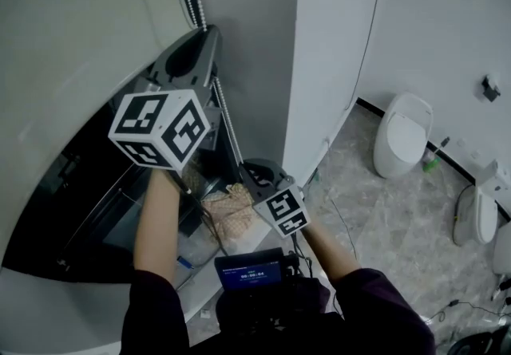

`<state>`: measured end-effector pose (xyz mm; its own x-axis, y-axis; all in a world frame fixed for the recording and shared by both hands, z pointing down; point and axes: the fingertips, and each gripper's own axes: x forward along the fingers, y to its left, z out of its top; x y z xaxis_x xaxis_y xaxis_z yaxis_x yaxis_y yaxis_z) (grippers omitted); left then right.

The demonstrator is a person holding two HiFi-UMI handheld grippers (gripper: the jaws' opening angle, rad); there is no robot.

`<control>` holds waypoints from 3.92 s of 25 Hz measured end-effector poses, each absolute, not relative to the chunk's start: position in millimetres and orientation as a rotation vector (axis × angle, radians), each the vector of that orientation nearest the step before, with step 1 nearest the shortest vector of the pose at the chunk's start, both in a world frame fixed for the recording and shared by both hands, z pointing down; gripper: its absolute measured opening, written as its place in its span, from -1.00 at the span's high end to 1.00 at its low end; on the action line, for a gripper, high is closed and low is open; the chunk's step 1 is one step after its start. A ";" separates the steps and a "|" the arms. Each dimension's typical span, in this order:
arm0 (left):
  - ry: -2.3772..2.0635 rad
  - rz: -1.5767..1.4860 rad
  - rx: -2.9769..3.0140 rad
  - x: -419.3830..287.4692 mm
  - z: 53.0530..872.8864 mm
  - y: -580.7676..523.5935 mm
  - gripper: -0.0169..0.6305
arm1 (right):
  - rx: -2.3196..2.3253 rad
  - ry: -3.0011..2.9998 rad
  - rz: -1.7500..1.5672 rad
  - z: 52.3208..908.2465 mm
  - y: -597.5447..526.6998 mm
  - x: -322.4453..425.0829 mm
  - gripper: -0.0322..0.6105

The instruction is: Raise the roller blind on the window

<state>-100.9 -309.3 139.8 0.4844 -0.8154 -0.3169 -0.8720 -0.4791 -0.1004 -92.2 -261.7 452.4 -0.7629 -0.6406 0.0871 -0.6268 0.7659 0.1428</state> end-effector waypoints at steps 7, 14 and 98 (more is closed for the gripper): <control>1.462 0.414 -2.366 -107.3 145.9 -293.2 0.90 | 1.023 -2.841 0.049 455.3 -270.6 -70.8 0.86; 1.514 0.259 -2.523 -112.1 265.7 -312.0 0.90 | 1.057 -3.161 0.015 291.0 -292.6 -50.0 0.86; 1.384 0.533 -2.554 -117.7 194.1 -280.6 0.89 | 1.136 -3.317 -0.450 77.8 -308.8 -83.6 0.85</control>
<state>-117.7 -280.6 194.1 0.5002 -0.7695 -0.3971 -0.8371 -0.5470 0.0055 -83.6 -308.8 77.8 -0.7251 -0.5311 -0.4384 -0.6287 0.7702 0.1068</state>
